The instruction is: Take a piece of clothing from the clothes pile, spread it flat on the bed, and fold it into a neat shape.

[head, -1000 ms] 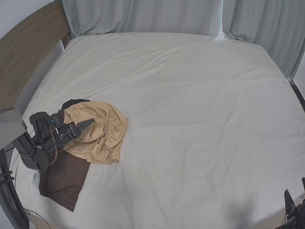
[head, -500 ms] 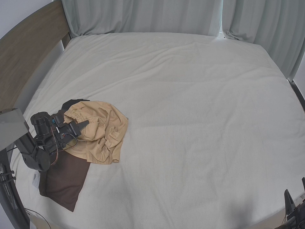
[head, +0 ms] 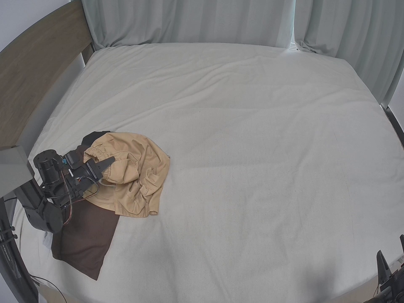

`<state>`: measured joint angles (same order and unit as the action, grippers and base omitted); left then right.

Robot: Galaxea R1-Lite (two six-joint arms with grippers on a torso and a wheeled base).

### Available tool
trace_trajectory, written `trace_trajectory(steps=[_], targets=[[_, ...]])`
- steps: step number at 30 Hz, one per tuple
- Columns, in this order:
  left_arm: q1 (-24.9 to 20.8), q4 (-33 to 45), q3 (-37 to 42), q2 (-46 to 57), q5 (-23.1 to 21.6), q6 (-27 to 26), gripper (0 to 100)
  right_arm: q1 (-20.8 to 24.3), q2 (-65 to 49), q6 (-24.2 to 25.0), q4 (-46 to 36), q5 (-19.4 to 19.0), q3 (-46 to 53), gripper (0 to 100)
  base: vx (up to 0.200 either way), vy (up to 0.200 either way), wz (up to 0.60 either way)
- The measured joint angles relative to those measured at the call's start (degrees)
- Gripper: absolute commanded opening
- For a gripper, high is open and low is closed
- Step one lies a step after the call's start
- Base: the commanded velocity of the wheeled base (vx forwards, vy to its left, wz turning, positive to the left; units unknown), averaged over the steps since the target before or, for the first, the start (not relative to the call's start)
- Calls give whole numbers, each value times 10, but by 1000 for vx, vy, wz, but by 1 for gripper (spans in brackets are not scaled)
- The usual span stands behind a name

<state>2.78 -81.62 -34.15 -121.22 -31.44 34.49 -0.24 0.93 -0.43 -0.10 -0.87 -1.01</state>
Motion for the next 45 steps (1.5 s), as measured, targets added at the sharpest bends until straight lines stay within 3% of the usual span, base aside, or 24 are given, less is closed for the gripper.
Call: trace_trajectory(steps=[13,22,39,45], targets=[[-16,-35,66,79,-10,22,0,0,0,1,0,0,0,100,0,0,0],[-32,-71,106,127,-9,83,0,0,0,3,0,1,0,100,0,0,0],[-40,-72,97,143,-10,83,0,0,0,4,0,1,0,100,0,0,0],[-39,-72,101,153,-44,82,0,0,0,4,0,1,0,100,0,0,0]])
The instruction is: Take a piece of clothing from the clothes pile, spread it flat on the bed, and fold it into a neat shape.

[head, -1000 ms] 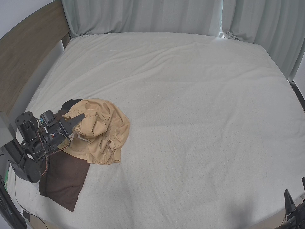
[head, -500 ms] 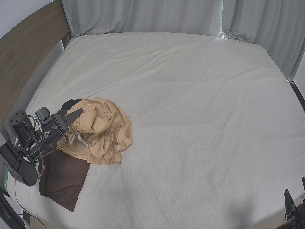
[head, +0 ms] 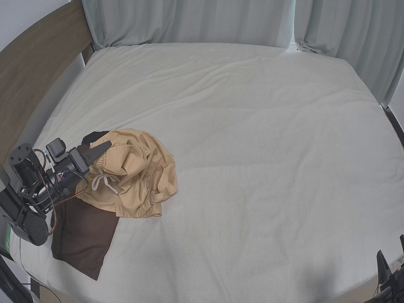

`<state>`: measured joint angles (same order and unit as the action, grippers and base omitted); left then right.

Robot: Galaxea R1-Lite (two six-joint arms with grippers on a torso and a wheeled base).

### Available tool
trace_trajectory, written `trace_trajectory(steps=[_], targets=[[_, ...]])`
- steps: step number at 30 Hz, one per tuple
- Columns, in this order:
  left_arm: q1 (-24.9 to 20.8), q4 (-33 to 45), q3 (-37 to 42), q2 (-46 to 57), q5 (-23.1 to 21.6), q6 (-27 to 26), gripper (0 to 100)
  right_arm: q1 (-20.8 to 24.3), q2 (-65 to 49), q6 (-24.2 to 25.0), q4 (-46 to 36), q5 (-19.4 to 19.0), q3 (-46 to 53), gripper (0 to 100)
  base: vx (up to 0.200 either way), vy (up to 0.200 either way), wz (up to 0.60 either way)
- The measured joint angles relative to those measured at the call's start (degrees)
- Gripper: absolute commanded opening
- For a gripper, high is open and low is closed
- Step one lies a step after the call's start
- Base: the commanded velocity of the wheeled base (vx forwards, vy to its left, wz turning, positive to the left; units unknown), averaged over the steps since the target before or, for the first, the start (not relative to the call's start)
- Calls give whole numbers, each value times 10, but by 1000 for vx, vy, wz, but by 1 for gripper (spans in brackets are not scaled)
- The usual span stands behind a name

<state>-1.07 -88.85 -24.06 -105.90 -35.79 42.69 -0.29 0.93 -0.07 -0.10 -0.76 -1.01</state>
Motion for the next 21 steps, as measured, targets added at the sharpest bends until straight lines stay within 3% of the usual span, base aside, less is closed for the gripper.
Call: trace_trajectory(steps=[4,21], targets=[[0,0,18,13,-23,1,0,0,0,0,0,0,0,100,0,0,0],[-4,1,46,40,-28,7,0,0,0,1,0,-1,0,100,0,0,0]])
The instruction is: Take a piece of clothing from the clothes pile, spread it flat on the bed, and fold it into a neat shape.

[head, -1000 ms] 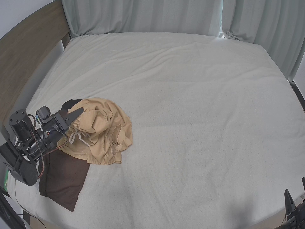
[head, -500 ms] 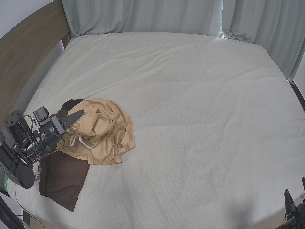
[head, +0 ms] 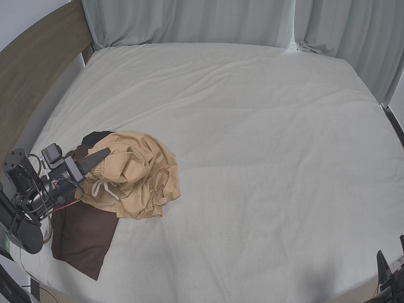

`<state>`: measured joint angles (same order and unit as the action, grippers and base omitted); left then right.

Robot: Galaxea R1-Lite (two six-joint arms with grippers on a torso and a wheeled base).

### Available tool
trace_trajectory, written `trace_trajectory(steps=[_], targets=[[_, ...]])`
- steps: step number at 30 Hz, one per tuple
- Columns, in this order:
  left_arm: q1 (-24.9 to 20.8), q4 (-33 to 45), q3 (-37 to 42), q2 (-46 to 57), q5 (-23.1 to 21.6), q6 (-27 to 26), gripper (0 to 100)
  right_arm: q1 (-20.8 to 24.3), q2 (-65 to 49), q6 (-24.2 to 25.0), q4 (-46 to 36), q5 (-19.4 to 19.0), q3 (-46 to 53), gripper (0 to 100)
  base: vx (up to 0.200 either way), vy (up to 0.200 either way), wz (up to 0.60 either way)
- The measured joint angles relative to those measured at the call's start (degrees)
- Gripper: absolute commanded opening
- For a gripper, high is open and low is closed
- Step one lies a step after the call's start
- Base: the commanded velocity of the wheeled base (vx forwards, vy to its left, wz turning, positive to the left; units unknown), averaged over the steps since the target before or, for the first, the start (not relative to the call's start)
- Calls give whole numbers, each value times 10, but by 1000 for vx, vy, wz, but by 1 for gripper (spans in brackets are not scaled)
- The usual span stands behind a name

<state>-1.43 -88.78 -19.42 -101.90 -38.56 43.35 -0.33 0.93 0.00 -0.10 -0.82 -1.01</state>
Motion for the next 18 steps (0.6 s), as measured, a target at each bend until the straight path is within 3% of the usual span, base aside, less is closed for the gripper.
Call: trace_trajectory(steps=[18], targets=[[-57,0,45,26,-1,33,0,0,0,1,0,0,0,100,0,0,0]])
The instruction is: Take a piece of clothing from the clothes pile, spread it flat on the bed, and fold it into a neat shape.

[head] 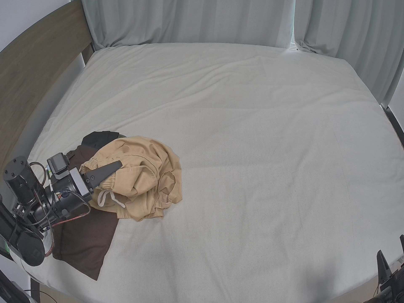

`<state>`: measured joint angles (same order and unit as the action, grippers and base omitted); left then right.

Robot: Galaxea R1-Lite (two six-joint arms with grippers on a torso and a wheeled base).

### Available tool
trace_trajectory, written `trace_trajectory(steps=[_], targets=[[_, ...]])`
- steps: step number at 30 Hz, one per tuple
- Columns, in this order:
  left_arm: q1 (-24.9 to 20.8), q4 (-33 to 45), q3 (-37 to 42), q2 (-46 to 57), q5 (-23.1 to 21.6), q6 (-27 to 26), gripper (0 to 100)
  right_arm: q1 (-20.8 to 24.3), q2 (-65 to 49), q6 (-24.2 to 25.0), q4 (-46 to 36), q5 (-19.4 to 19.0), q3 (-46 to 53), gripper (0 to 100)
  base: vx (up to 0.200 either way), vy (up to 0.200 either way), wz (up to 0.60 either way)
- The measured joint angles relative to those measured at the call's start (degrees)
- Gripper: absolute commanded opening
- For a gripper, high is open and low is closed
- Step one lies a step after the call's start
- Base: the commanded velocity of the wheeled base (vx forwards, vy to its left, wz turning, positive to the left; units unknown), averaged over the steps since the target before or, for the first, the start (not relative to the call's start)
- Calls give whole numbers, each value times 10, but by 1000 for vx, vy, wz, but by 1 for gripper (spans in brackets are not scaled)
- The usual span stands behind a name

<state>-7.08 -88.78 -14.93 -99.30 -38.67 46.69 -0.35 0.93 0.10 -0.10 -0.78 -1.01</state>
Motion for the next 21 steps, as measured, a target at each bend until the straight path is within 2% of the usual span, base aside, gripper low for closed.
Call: trace_trajectory(steps=[5,10,21], targets=[[-31,0,9,0,5,9,0,0,0,0,0,0,0,100,0,0,0],[-54,0,9,1,19,70,0,0,0,0,0,0,0,100,0,0,0],[-128,0,-15,1,161,145,0,0,0,0,0,0,0,100,0,0,0]])
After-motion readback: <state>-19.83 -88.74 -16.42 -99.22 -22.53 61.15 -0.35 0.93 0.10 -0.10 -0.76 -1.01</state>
